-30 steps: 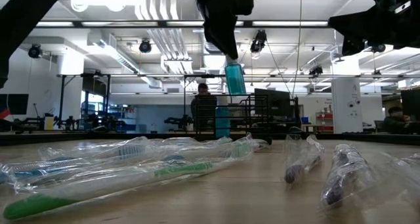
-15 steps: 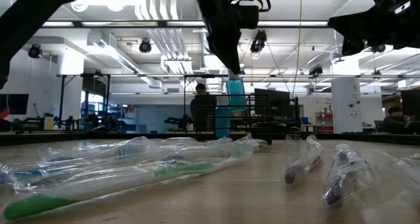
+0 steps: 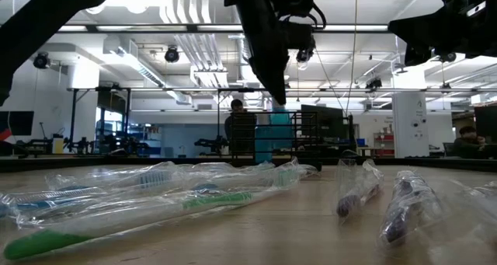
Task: Pick & Place toothbrushing station
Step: Put the blue mouthwash bottle into the wire organizer
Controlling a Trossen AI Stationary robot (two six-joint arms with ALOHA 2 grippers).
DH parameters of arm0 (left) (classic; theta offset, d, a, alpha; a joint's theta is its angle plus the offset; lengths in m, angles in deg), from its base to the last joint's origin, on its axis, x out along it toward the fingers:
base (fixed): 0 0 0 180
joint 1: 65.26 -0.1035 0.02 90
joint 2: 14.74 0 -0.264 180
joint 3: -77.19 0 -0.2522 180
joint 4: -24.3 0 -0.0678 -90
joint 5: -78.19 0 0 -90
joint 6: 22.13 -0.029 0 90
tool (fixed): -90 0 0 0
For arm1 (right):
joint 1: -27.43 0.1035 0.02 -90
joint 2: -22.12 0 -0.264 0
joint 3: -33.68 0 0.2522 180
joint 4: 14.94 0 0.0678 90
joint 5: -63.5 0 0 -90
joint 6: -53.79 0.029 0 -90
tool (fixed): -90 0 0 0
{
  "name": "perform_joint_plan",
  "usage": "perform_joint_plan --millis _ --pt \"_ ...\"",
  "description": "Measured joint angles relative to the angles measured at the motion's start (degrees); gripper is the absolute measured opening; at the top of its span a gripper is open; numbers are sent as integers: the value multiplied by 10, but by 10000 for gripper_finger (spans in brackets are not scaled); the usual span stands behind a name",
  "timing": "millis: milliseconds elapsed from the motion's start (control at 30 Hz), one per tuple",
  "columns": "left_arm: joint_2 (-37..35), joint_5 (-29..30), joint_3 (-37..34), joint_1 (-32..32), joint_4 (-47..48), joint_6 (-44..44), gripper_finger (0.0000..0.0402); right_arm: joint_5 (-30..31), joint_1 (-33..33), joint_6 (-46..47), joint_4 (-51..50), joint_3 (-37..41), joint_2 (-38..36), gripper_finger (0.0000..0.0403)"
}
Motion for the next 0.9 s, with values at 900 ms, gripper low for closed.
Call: perform_joint_plan --millis 900 --pt "41 -3 0 0 -11 -20 99 0 0 -2 0 0 0 8"
